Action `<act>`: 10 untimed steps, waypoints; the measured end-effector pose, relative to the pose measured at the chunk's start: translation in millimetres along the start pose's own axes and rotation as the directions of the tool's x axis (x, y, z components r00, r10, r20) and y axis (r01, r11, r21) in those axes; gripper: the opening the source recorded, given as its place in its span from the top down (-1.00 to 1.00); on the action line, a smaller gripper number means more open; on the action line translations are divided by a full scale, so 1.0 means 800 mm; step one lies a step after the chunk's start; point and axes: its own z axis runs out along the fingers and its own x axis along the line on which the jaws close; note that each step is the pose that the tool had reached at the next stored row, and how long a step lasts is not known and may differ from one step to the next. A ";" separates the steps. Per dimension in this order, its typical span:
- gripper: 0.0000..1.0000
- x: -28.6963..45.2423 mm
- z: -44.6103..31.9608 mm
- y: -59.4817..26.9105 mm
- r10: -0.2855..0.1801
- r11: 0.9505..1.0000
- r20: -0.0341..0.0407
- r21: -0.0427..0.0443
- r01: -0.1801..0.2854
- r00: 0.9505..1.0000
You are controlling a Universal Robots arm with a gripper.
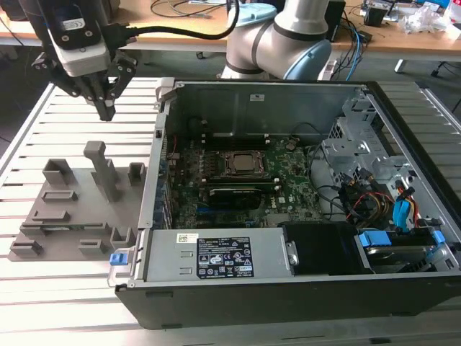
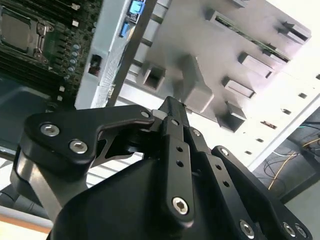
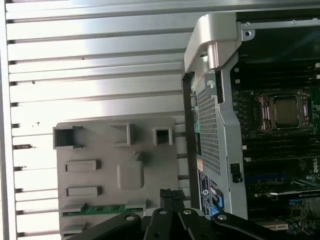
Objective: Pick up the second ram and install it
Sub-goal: 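Reach for the second ram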
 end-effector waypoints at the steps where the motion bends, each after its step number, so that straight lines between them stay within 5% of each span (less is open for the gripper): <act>1: 0.79 0.0073 -0.0001 -0.001 0.000 1.000 0.000 0.000 0.000 1.000; 7: 0.79 0.0555 -0.0005 -0.004 0.000 1.000 0.000 0.000 0.000 1.000; 10: 0.79 0.0704 -0.0005 -0.005 0.000 1.000 0.000 0.000 0.000 1.000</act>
